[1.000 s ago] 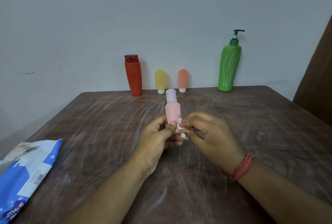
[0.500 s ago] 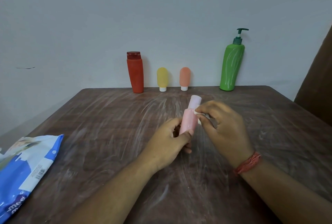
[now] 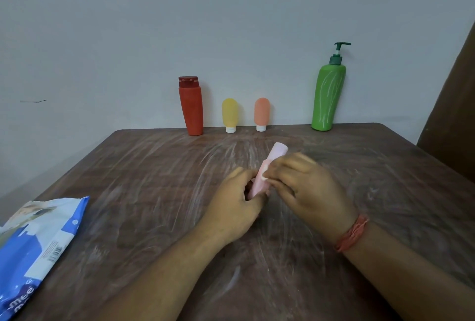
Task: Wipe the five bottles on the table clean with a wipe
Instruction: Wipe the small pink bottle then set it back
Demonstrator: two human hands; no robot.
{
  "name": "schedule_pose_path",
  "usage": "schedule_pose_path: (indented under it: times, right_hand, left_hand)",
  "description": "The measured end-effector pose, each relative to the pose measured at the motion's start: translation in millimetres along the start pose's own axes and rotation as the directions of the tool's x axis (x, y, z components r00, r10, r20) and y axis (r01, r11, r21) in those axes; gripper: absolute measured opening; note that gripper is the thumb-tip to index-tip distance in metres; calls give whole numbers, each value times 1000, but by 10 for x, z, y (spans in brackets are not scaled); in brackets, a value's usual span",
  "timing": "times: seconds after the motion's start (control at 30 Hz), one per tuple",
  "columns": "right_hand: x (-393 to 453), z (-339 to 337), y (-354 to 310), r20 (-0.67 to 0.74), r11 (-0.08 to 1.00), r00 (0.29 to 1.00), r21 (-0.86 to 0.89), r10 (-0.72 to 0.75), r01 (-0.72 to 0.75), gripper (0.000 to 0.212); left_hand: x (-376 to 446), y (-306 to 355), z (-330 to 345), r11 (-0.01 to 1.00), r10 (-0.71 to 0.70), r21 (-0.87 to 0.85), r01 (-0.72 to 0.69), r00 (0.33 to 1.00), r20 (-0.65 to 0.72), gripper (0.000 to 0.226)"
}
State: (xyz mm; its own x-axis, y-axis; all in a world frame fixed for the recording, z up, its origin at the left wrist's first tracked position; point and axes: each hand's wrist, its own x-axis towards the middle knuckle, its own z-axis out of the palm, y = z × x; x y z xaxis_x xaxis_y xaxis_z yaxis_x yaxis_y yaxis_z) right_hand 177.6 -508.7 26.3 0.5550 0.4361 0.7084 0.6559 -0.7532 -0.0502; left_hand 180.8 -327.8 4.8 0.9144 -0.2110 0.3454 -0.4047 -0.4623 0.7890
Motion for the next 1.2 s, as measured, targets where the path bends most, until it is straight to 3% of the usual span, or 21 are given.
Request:
schedule_pose_path:
  times: [0.2, 0.37, 0.53, 0.7, 0.83, 1.0, 1.1, 1.2]
  right_hand:
    - [37, -90, 229, -190, 960, 941, 37, 280, -278, 11]
    - [-6, -11, 184, -50, 998, 997, 17, 65, -64, 12]
    - [52, -77, 283, -140, 982, 972, -5, 188, -191, 12]
    - [22, -54, 167, -19, 999, 999, 31, 31, -31, 14]
    - [57, -146, 250, -77, 992, 989, -24, 123, -125, 14]
    - [50, -73, 117, 126, 1000, 992, -10, 2, 0, 19]
    - [78, -101, 230, 61, 995, 994, -53, 93, -90, 15]
    - [47, -123, 301, -62, 973, 971, -5, 231, -232, 11]
  left_hand:
    - [-4, -17, 15, 980, 95, 174, -101, 995, 44, 27]
    - [12, -44, -1, 971, 102, 213, -104, 995, 18, 28]
    - [12, -37, -11, 941, 169, 295, -166, 985, 14, 28]
    - [1, -9, -95, 856, 244, 461, -236, 969, 43, 35]
    - [20, 51, -149, 788, 283, 549, -279, 956, 80, 34]
    - [19, 77, -202, 734, 277, 611, -296, 952, 128, 37]
    - [34, 90, -211, 735, 284, 617, -282, 954, 97, 37]
    - [23, 80, -200, 797, 264, 555, -237, 964, 32, 38]
